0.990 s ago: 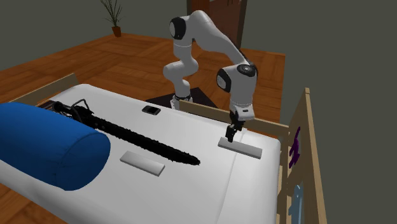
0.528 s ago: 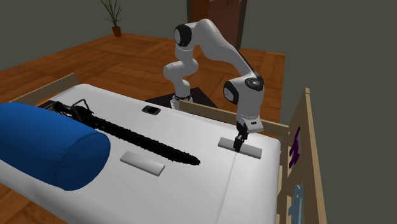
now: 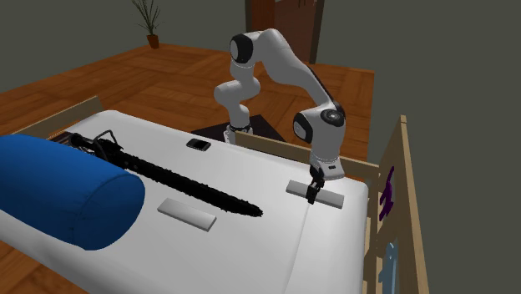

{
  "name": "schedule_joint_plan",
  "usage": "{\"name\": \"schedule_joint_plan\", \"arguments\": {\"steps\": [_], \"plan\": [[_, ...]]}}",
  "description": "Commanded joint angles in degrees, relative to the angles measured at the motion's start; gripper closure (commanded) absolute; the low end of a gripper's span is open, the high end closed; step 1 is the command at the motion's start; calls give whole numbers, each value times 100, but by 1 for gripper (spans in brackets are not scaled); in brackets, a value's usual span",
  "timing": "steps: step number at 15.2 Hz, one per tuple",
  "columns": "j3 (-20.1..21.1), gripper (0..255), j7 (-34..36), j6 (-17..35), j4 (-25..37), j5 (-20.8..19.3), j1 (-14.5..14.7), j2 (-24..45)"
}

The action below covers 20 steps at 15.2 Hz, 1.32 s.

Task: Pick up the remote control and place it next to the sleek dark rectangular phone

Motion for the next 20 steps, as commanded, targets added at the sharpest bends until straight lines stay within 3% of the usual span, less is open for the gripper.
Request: {"name": "schedule_joint_plan", "arguments": {"steps": [1,3,4,13,20], "plan": [[0,0,0,5,-3,0,0,0],[0,0,0,3,-3,0,0,0],[0,255,0,3,-3,0,0,0],[0,255,0,5,-3,0,0,0],[-12,255,25,-445,200,-31,7,-247]]}}
